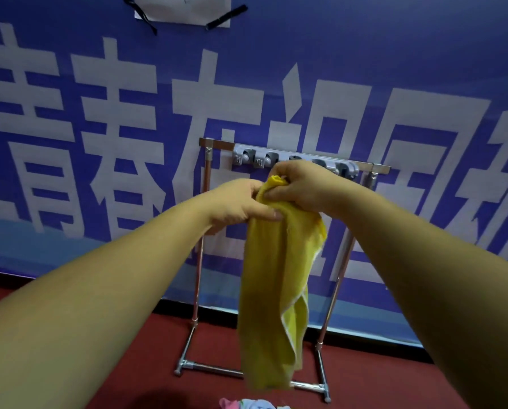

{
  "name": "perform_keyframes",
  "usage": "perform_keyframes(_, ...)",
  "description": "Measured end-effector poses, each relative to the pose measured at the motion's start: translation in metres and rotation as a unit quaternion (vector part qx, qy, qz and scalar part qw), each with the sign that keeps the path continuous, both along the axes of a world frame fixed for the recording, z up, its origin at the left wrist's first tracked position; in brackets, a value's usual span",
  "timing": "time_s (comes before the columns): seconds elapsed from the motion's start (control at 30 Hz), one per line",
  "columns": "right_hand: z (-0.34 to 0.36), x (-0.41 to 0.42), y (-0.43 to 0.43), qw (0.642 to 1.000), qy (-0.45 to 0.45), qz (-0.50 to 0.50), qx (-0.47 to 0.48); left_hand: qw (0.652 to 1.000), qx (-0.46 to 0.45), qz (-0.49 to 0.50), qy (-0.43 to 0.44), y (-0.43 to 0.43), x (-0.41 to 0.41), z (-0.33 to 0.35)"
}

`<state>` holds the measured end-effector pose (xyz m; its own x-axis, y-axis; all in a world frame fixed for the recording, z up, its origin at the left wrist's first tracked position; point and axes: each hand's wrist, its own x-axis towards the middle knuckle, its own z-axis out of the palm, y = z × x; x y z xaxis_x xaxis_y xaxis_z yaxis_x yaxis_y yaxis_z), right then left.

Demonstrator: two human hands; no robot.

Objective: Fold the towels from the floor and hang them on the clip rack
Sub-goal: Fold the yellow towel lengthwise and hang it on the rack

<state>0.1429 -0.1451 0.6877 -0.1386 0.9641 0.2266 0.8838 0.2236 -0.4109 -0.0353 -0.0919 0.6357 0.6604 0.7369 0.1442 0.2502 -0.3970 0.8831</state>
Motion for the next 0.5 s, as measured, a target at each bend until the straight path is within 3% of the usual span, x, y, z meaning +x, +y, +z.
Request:
perform_keyframes(0.17,-0.012,0.037,-0.008,0.990,0.131,-0.027,-0.051,0.997,0.023,0.062,-0.047,0.008,0.008,-0.003)
perform_keyframes(0.3,-0.038,0.071,-0.017,0.986,0.081,-0.039,-0.137,0.995,0.006,0.072,-0.065,0.010,0.009,-0.005)
perform_keyframes(0.5,-0.052,0.094,-0.023,0.982,0.157,-0.060,-0.081,0.998,0.006,0.058,0.000,0.007,0.005,-0.007)
